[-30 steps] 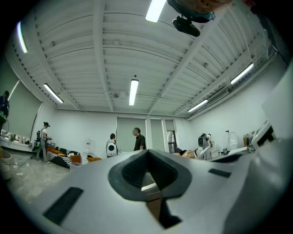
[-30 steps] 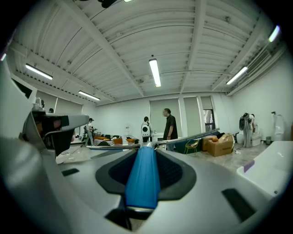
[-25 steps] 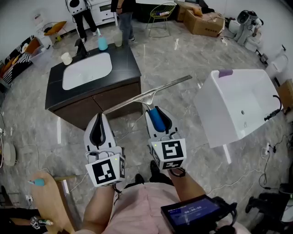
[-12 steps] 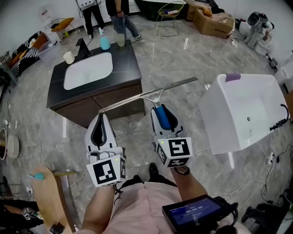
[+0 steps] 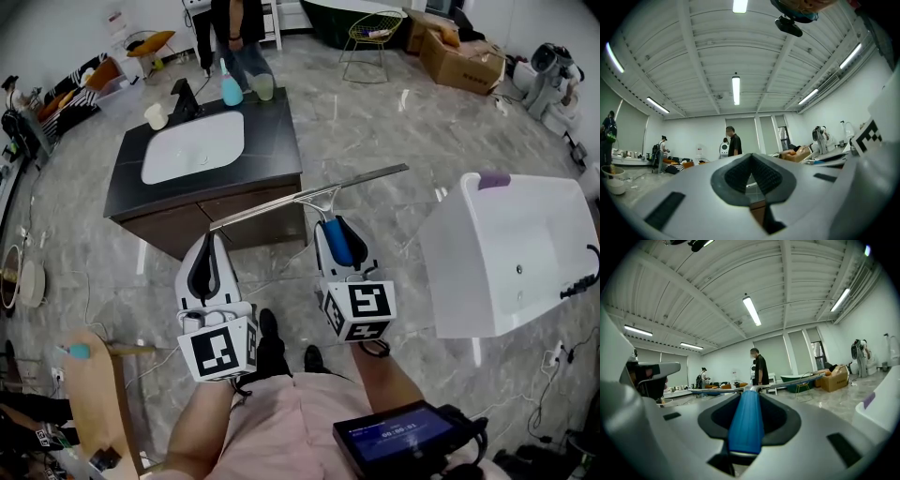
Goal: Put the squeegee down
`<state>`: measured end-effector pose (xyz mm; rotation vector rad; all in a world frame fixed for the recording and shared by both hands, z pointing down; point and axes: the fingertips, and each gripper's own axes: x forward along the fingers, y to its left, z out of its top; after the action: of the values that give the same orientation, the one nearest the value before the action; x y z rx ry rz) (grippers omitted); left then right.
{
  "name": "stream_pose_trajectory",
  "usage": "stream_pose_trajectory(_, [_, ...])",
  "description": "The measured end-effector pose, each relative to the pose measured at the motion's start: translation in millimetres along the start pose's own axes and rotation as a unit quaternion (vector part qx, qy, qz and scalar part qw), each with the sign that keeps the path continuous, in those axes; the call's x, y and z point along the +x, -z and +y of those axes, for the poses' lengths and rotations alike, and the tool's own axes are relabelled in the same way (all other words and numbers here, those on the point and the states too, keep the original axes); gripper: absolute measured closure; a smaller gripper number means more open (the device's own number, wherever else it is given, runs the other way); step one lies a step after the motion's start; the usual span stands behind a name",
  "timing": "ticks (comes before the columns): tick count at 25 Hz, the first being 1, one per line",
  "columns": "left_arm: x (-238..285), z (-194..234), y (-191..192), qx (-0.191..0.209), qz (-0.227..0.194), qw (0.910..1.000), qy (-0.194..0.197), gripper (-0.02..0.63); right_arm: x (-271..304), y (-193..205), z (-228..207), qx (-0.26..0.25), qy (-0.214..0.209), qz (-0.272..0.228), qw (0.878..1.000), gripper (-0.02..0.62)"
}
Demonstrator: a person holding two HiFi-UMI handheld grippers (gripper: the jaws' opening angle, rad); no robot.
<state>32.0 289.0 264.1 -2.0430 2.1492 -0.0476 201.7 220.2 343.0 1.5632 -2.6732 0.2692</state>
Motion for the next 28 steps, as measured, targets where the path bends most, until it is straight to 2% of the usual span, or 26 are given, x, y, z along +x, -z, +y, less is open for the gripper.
stream_pose_trajectory(11, [43.7, 37.8, 25.4, -0.015, 0.017, 0.9997, -0.009, 0.597, 54.5, 2.2, 10.2, -0.006, -0.004, 0.019, 1.0, 0.465])
stream_pose_trajectory(18, [79.8, 74.3, 55.5, -0.03, 0.03, 0.9991, -0.007, 0.597, 105.1, 26.9, 18.1, -0.002, 0.013, 0.049, 0.999, 0.465])
stream_pose_trajectory(28, [147.7, 152.9, 50.8, -0.037, -0.003, 0.9992, 0.015, 0.597, 183.3, -2.3, 55.7, -0.013, 0.045, 0.027, 0.999, 0.465])
